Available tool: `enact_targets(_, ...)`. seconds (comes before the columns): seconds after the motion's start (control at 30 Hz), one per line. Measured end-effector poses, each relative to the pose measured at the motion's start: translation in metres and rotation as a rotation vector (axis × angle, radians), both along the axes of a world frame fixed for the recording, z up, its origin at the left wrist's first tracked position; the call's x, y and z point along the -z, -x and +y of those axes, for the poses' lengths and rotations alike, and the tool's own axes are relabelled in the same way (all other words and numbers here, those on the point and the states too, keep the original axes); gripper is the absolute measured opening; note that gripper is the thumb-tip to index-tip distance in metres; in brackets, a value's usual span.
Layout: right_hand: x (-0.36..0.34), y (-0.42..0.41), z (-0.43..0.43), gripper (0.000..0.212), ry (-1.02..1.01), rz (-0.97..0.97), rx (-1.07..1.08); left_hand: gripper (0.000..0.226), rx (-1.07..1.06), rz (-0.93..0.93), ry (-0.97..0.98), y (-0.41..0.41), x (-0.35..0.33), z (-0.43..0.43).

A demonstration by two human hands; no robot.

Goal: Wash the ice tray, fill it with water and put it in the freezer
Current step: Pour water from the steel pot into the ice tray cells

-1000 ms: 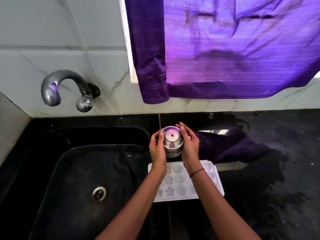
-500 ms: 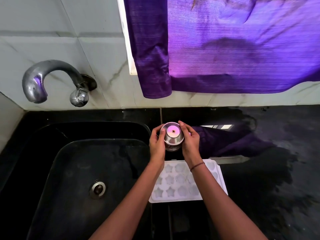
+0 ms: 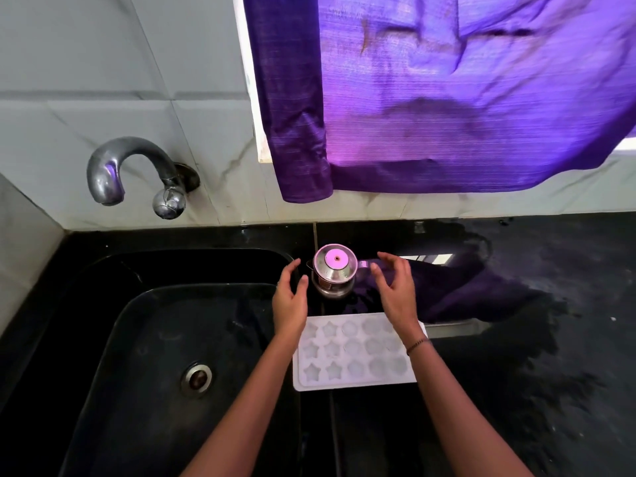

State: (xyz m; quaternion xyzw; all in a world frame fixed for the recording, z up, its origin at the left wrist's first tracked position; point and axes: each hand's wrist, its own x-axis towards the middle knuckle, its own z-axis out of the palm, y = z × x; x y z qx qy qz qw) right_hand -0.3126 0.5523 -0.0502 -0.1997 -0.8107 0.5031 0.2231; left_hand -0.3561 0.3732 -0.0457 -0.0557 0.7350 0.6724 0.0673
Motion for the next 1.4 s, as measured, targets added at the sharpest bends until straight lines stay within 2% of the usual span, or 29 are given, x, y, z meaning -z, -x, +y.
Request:
enact_targets(0.17,0.001,-0.040,0.016,0.023,-0.185,-0.057,0.036,0.038,0.029,0.020,0.127,-0.026,0.008,-0.021)
enact_targets(0.27,0.008,-0.062,0.025,0.027,-0.215,-0.111,0.048,0.037,0.033,-0.026,0.149,-0.042,0.017,-0.033)
enact_targets(0.57,0.025,-0.118,0.025,0.043,-0.075,-0.215,0.040,0.052,0.096,-0.111,0.309,-0.083,0.037,-0.052)
enact_targets(0.73,0.032,-0.134,0.020,0.049,0.070,-0.191,0.069,0.055,0.164,-0.164,0.377,-0.094,0.044,-0.055)
enact_targets(0.93,0.034,-0.135,0.015,0.044,0.266,-0.174,0.117,0.042,0.202,-0.169,0.278,-0.100,0.037,-0.050)
enact_targets(1.1,0.031,-0.131,0.015,0.036,0.434,-0.152,0.203,0.034,0.126,-0.353,0.053,-0.089,0.068,-0.047)
enact_targets(1.23,0.031,-0.131,0.011,0.035,0.533,-0.126,0.249,0.030,0.068,-0.383,-0.092,-0.104,0.031,-0.047)
enact_targets(1.4,0.029,-0.133,-0.003,0.033,0.644,-0.069,0.254,0.031,0.010,-0.375,-0.135,-0.110,0.019,-0.058)
